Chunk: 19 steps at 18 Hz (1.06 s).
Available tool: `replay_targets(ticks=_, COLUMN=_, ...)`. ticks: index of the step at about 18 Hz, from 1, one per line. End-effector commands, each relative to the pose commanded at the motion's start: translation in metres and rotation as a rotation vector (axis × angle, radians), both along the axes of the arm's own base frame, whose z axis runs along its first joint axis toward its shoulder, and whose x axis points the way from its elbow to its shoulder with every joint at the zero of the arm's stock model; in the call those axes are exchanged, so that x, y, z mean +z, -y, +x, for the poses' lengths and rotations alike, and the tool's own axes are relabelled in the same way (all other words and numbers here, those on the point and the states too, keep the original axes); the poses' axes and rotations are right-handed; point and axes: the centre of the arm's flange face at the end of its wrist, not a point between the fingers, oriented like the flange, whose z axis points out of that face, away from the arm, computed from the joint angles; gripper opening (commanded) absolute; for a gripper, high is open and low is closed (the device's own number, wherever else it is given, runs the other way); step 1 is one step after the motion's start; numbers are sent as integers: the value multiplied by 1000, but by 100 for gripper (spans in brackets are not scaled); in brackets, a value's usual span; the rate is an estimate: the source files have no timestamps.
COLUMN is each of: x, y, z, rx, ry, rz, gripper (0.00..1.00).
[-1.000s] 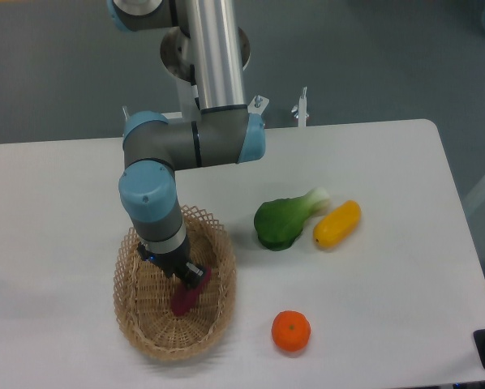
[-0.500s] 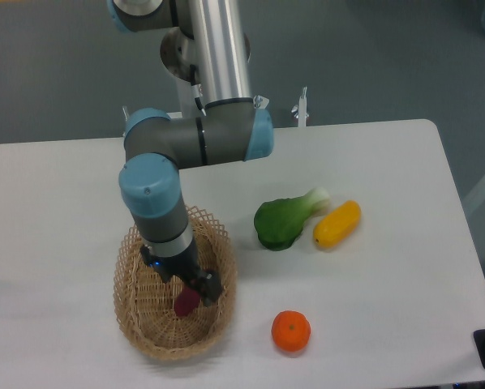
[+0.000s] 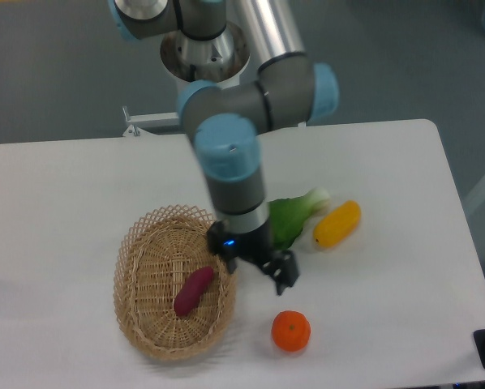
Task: Place the sweet potato in the basket
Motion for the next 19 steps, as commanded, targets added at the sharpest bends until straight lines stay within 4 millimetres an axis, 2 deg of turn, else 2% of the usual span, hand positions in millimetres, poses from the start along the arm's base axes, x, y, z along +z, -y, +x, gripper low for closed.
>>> replay_targets(ticks=3, x=9, y=22, z=-24, rx=-38, ry=16, rz=-37, gripper=100)
replay_targets(ticks=7, x=12, y=43, z=-47, rx=-68, ry=18, rz=-56, gripper=100)
replay_targets(ticks=11, x=12, y=55, z=-54, rx=-84, ry=27, rz=-72, gripper=100)
replay_targets(ticks=19, x=21, y=60, z=-56, rx=-78, ry=17, rz=-63, gripper=100)
